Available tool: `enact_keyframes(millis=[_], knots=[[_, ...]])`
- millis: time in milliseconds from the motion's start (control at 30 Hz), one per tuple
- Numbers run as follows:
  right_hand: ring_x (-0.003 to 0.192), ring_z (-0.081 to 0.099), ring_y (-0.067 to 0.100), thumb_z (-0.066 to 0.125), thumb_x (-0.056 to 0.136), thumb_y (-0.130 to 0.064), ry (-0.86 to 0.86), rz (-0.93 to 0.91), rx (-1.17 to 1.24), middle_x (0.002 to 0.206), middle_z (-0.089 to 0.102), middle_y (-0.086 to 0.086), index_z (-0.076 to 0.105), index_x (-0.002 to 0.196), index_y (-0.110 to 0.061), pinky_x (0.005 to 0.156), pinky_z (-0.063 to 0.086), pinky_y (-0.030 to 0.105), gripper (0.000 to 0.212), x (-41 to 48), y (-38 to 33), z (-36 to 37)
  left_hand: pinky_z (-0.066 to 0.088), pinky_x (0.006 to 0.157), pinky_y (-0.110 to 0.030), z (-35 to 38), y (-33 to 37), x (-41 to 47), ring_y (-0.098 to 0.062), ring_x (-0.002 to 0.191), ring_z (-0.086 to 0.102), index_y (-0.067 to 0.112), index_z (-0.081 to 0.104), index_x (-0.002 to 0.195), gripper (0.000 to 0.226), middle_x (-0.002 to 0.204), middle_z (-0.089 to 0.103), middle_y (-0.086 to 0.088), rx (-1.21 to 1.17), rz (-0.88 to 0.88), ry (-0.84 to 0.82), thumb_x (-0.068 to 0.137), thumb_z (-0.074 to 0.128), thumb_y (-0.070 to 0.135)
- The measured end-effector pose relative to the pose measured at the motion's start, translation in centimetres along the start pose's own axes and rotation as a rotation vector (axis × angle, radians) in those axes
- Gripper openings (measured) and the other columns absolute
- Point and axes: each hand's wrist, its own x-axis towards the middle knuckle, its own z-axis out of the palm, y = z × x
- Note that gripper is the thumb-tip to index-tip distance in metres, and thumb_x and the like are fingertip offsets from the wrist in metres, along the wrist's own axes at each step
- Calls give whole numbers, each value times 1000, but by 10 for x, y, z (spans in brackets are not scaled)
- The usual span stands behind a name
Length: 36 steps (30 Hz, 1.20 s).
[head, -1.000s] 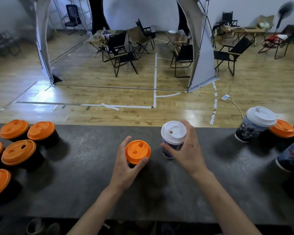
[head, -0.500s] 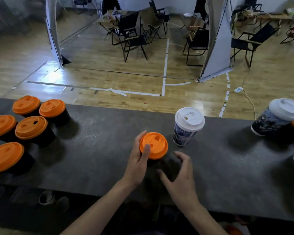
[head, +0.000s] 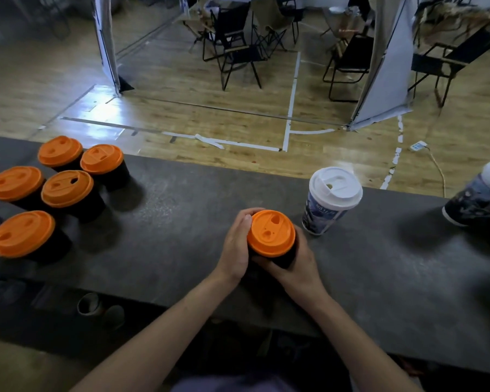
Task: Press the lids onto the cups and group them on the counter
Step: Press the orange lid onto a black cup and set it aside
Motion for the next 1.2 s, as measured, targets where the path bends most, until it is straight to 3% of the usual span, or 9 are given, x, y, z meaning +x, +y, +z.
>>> enact_keyframes(millis=[133,233,467,667,767,933,1033,1100,1200], knots=[[119,59,-7,89,59,-54,-49,-13,-29,128,62,-21,49,134,-32,99,46,15,88,3,3,1,51,92,-19,0,3,9,-18,111,69,5,69,123,51,117,75,-10,-44,-119,-54,110,30,35],[122,58,3,91,54,-57,0,-11,-54,131,61,-10,49,137,-23,101,46,20,99,2,7,6,50,88,-16,5,2,6,-11,103,70,7,72,115,52,109,76,-6,2,-101,-3,110,29,35],[112,61,-2,98,61,-40,62,-23,-128,120,64,-11,53,126,-27,93,50,22,81,2,13,4,50,92,-19,4,-4,-1,-13,102,69,3,71,111,55,108,75,-10,-53,-111,22,112,26,34],[114,60,0,89,57,-57,29,-28,-115,122,61,-9,49,127,-32,94,47,17,84,1,12,6,48,83,-12,8,-11,-2,3,88,68,16,71,98,47,87,75,9,-75,-117,65,112,26,26],[112,58,-5,95,60,-46,55,-36,-111,119,61,-12,51,125,-29,93,45,15,80,2,9,2,48,90,-25,7,-5,2,-7,94,67,14,70,100,41,95,74,2,-115,-135,81,109,35,33],[120,61,6,89,63,-50,-30,-43,-139,130,64,-10,51,136,-26,102,50,35,85,2,5,2,49,106,-39,0,8,10,-30,114,68,-1,72,117,64,116,74,-19,-163,-269,-16,98,44,53],[118,60,1,90,53,-63,-29,-43,-167,127,63,-14,51,133,-26,100,47,24,96,3,1,3,53,89,-22,5,4,2,-9,93,73,8,76,96,51,92,80,0,-73,-254,97,107,41,43],[114,61,3,88,55,-64,-23,-18,-149,124,64,-14,51,128,-26,98,50,29,90,2,3,3,50,74,-12,5,2,-4,3,75,69,16,72,84,49,75,76,11,-26,-197,132,111,33,29],[114,62,9,84,61,-64,-29,-9,-174,122,65,-10,54,128,-24,98,51,37,83,1,3,1,51,85,-23,-6,1,6,-4,86,70,16,75,89,45,87,78,5,-39,-169,64,109,38,32]])
